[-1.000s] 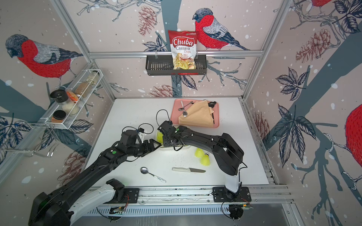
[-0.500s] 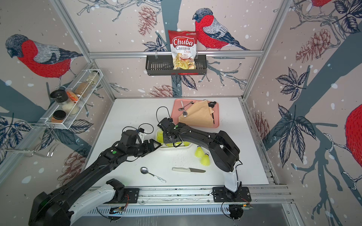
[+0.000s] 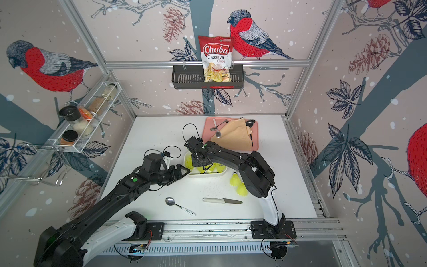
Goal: Put the shuttlecocks into the storage box
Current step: Place the shuttlecock in the storage box, then pick up the shuttlecock at the center of the board.
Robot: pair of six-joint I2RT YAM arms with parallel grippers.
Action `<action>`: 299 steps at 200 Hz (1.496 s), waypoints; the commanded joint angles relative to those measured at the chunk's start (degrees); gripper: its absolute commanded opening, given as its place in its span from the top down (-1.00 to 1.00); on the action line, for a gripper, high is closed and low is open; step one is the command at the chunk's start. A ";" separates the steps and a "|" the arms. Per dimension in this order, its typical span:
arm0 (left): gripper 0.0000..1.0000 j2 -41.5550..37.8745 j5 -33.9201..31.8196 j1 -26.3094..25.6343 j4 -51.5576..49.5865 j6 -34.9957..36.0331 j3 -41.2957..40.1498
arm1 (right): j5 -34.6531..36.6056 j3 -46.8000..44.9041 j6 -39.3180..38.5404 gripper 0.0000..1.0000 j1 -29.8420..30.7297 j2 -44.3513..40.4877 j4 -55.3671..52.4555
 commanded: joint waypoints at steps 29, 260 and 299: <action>-0.63 0.76 0.79 0.13 2.14 0.62 0.74 | -0.70 -0.58 -0.54 0.71 0.08 -1.81 -2.12; -0.68 13.81 3.64 -5.16 2.68 8.64 19.28 | -6.19 -20.61 16.45 0.42 -11.80 -30.83 -13.77; -0.68 19.38 4.90 -11.46 6.45 9.35 21.02 | -15.02 -31.98 22.29 0.42 -11.85 -35.98 -9.95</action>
